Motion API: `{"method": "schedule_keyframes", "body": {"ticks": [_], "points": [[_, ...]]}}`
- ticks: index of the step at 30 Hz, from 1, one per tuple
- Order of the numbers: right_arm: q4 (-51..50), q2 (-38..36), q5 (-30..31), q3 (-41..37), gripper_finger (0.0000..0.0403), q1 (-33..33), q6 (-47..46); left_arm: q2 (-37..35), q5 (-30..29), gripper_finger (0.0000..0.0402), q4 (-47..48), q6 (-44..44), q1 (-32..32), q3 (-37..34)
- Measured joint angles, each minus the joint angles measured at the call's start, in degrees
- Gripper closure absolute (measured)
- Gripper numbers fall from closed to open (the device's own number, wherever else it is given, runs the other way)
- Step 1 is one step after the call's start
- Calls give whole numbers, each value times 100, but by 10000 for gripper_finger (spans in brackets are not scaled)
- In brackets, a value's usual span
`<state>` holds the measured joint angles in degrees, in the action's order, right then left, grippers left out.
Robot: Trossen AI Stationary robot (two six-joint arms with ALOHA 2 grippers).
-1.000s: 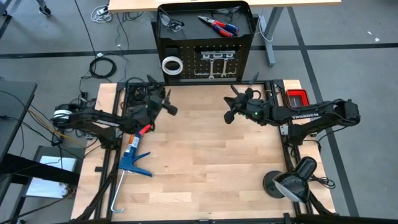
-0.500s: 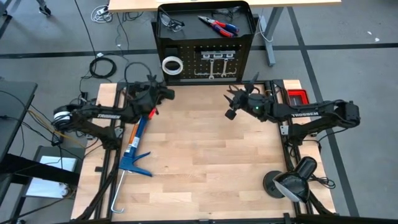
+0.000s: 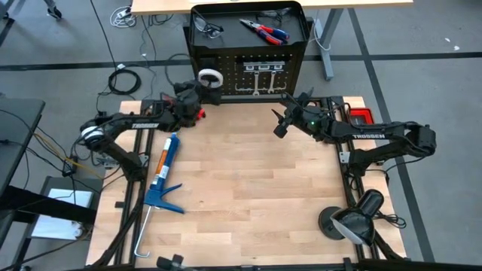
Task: Hang tools onto peg board
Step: Unhang the tape from the peg board
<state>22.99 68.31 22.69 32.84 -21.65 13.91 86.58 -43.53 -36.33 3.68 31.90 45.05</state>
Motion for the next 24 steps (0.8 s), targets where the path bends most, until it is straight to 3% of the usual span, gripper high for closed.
{"method": "schedule_keyframes", "body": {"ticks": [15, 24], "points": [[-506, 0, -34, -4, 208, -4, -305, 250, -803, 255, 159, -177, -5, 221], [-719, 0, -34, -4, 209, -4, -367, 228, -889, 381, 89, -306, -2, 232]]}}
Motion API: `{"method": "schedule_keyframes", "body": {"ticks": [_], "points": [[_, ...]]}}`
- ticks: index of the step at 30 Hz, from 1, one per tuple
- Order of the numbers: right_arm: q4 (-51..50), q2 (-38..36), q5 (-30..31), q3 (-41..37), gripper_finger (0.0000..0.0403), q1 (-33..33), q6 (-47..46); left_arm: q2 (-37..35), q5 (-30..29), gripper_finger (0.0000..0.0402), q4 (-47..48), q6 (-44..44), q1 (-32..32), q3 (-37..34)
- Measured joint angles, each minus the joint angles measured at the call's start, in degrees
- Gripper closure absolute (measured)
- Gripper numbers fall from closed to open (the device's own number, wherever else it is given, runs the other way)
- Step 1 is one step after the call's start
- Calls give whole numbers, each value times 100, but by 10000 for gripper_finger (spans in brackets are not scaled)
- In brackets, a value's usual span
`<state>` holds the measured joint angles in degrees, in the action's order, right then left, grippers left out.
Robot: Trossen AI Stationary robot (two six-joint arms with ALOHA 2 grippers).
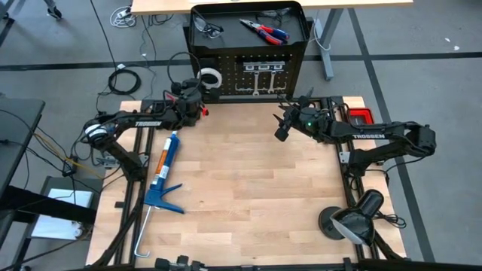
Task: Hang tools onto peg board
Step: Unhang the tape from the peg board
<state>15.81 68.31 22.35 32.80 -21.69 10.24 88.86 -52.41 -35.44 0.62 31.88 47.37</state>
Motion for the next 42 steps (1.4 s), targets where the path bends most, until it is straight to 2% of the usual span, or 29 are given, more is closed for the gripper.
{"method": "schedule_keyframes", "body": {"ticks": [7, 21, 25, 31, 42], "points": [[-5, 0, -2, -98, 209, 17, -4, -16, -96, 381, 39, -162, -69, 0], [117, 1, -2, -186, 211, 13, -1, -267, -674, 381, 110, -204, -452, -13], [157, 2, -142, -186, 210, 22, -3, -267, -647, 381, -35, -94, -395, -7], [212, 1, -275, -186, 213, 24, -15, -271, -331, 381, 551, 442, -306, 256], [187, 1, -297, -186, 215, 24, -18, -365, -422, 381, 721, 605, -325, 264]]}}
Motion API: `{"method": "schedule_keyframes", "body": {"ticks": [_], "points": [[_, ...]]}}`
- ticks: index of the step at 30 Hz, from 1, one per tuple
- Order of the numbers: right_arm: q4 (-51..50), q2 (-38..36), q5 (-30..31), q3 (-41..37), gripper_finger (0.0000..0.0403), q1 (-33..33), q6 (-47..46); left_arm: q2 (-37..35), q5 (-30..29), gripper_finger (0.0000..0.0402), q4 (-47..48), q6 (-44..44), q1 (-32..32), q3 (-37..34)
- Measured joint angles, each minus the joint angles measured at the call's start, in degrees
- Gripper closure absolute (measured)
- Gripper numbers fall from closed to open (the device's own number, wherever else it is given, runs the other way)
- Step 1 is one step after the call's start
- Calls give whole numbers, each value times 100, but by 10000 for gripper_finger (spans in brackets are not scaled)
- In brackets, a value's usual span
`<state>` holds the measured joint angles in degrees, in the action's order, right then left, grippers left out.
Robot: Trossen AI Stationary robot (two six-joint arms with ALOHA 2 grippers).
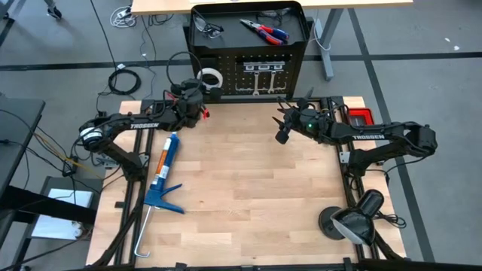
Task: Hang tools onto peg board
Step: Unhang the tape from the peg board
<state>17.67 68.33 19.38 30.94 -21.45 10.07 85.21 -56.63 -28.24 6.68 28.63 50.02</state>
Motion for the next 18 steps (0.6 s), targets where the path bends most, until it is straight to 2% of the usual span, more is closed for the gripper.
{"method": "schedule_keyframes", "body": {"ticks": [7, 12, 18], "points": [[-24, 0, 0, 0, 215, 0, 11, -123, -87, 381, 50, -149, -75, 0], [-22, -1, 0, 0, 215, 0, 9, -134, -518, 381, 272, -201, -236, 11], [-22, -1, -2, 0, 217, 0, 9, -134, -775, 369, 370, -488, -368, 11]]}}
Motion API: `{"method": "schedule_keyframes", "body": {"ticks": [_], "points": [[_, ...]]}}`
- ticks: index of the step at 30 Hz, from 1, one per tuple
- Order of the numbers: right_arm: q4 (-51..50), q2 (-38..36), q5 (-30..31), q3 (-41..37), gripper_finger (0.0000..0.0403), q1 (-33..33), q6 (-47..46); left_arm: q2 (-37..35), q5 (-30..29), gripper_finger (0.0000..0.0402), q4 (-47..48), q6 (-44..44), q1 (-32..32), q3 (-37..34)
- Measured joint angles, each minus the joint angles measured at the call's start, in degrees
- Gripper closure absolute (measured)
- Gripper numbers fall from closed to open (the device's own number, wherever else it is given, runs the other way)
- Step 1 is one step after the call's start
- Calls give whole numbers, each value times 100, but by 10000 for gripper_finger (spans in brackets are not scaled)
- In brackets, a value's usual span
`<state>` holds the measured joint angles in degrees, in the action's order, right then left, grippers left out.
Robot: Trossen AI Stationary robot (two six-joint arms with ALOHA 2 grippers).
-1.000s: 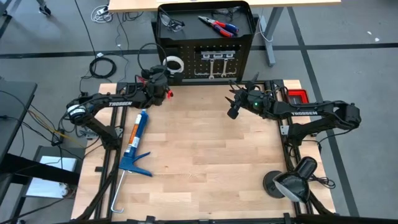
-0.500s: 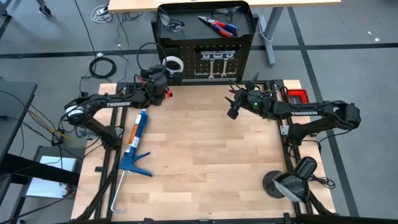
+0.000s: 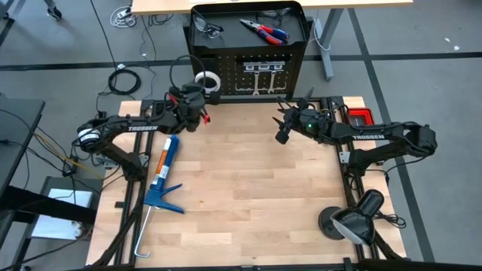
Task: Hang tools onto peg board
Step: Unhang the tape from the peg board
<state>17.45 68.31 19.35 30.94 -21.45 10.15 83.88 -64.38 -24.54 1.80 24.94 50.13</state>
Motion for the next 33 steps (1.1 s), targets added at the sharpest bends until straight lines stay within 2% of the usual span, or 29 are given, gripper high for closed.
{"method": "schedule_keyframes", "body": {"ticks": [8, 15, 18, 20, 22, 25, 27, 29, 33], "points": [[-49, 1, 0, 0, 216, 0, -9, 0, -185, 375, 826, -496, -522, 0], [-100, 2, 0, 0, 216, 0, -3, 0, -1438, 371, 2253, -539, -1374, 0], [-149, 2, 0, 0, 216, -9, 9, 0, -1359, 371, 2650, -650, -1708, 0], [-169, 1, 0, 0, 216, -18, 7, 0, -671, 370, 2916, -739, -1859, 0], [-171, 0, 0, 0, 216, -20, -11, 0, 677, 372, 3294, -616, -1921, 5], [-175, 1, -1, 0, 216, -18, -228, 16, 2870, 375, 4252, 153, -1816, 122], [-123, 2, -57, -26, 216, -4, -394, 47, 3907, 375, 4787, 483, -1731, 161], [-18, 1, -172, -112, 216, -3, -436, 52, 4423, 373, 5231, 656, -1727, 126], [65, 2, -299, -136, 216, 2, -345, 52, 4807, 365, 5512, 752, -1775, -29]]}}
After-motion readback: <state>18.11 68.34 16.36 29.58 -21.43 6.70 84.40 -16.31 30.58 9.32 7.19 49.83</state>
